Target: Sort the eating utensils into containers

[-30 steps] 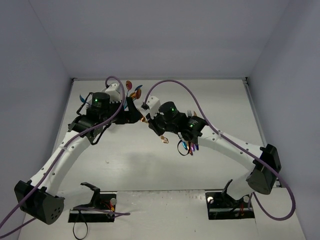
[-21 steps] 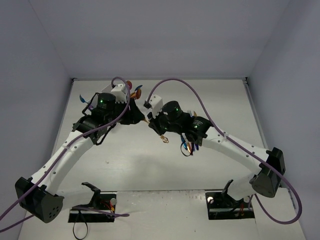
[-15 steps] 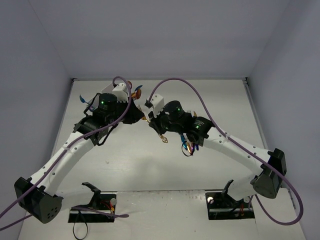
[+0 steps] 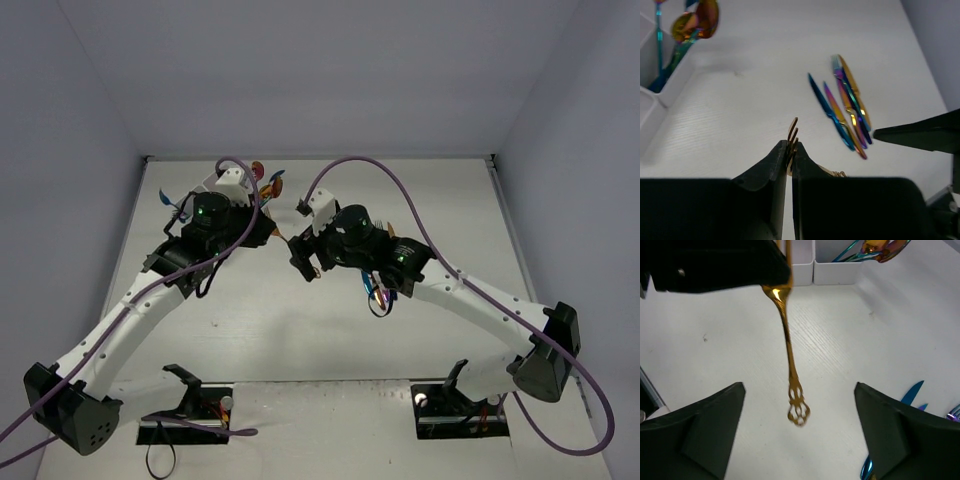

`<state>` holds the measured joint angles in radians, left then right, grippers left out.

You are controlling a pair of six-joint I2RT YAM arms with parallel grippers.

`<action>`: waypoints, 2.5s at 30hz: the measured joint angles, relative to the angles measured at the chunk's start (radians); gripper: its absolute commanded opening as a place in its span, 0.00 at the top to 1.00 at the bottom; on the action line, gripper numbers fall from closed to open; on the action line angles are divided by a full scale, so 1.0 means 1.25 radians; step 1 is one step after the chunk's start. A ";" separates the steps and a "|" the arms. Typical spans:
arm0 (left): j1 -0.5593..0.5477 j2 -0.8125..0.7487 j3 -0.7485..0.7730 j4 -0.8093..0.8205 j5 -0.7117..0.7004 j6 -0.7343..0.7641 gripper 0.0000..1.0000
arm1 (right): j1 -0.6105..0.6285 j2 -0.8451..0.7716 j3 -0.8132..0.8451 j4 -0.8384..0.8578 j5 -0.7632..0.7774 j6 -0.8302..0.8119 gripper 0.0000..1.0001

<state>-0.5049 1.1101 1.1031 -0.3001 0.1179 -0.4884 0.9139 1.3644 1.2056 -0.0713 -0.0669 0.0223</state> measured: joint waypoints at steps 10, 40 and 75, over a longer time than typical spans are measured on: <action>0.244 0.064 0.156 -0.063 -0.214 0.100 1.00 | -0.105 -0.090 -0.089 -0.013 0.081 0.056 0.00; 0.423 0.421 0.298 0.110 -0.365 0.259 0.75 | -0.190 -0.187 -0.164 -0.068 0.168 0.064 0.00; 0.221 -0.020 -0.118 -0.150 -0.073 0.104 0.30 | -0.449 0.360 -0.021 -0.059 0.084 0.125 0.64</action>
<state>-0.2286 1.0856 0.9559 -0.4872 0.0271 -0.3590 0.3531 1.8149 1.1793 -0.1446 0.0377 0.1791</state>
